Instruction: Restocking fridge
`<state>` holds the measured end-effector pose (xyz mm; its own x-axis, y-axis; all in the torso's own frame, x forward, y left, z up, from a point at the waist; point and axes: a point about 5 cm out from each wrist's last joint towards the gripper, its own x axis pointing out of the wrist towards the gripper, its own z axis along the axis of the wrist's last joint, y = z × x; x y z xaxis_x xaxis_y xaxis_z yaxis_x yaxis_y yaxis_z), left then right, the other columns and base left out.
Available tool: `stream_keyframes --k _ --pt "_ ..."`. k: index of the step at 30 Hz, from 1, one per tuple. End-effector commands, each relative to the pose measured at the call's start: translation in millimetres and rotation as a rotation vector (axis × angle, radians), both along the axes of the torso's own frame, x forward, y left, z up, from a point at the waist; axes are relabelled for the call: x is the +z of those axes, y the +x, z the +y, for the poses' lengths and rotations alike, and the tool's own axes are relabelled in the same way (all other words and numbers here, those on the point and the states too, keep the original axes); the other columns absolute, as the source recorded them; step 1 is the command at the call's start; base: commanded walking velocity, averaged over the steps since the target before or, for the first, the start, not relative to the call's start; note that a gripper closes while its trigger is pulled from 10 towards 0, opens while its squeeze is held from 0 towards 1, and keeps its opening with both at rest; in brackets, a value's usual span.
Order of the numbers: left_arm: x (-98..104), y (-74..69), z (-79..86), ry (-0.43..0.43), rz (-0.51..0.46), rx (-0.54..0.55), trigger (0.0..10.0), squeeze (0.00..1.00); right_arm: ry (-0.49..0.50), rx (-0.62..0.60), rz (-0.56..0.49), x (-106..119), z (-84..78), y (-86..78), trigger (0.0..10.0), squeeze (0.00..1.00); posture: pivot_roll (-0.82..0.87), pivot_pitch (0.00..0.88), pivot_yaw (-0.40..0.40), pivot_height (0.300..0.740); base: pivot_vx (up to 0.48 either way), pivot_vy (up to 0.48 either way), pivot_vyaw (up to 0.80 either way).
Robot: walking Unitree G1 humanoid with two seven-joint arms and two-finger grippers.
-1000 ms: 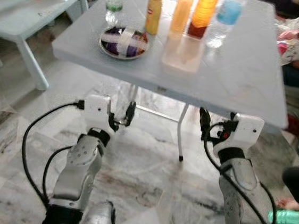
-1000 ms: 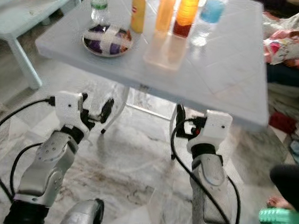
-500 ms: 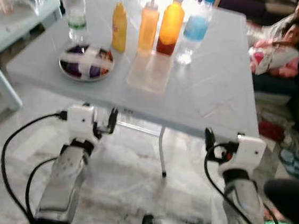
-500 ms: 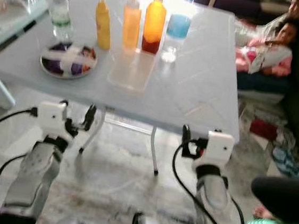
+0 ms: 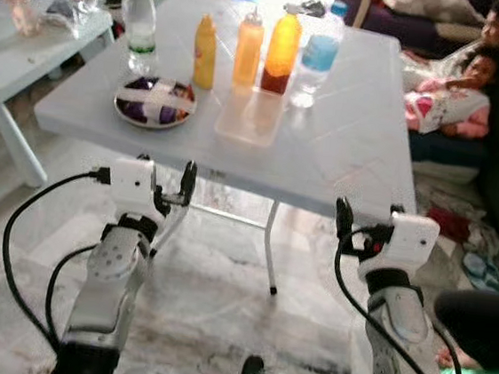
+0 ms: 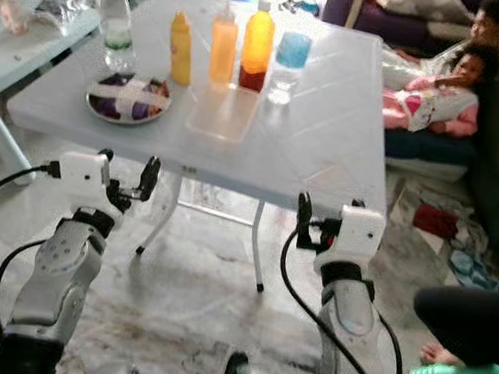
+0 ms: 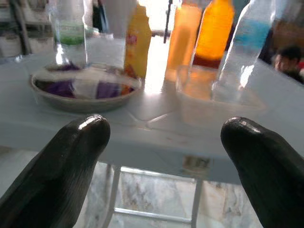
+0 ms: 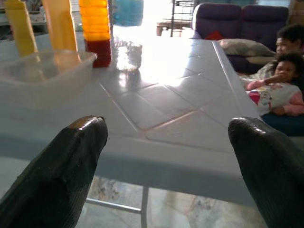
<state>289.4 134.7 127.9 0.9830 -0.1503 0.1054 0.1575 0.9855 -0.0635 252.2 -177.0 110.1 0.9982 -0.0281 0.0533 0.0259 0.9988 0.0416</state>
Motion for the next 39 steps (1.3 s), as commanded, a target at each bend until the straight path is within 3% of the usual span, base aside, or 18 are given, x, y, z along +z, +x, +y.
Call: stream_keyframes --k 1,19,26,39 --pt "-6.8 -4.0 3.7 -0.003 0.024 0.012 10.0 0.0 0.005 0.018 -0.037 8.7 4.2 6.5 10.0 0.0 0.07 0.091 -0.037 0.74 0.311 0.364 0.0" --pt "-5.6 -6.7 -7.5 -0.022 0.031 -0.028 10.0 0.0 -0.003 0.038 -0.032 9.6 9.5 5.7 10.0 0.0 0.07 0.129 -0.05 0.74 0.31 0.366 -0.13" --pt "-1.1 -5.7 -10.4 -0.04 0.019 -0.026 10.0 0.0 -0.006 0.049 -0.027 8.2 12.0 4.0 10.0 0.0 0.07 0.131 -0.054 0.74 0.294 0.357 -0.73" --pt "-0.3 -12.5 -13.2 -0.05 0.009 -0.034 10.0 0.0 -0.014 0.056 -0.03 9.2 11.7 5.6 10.0 0.0 0.08 0.138 -0.065 0.74 0.0 0.0 0.0"
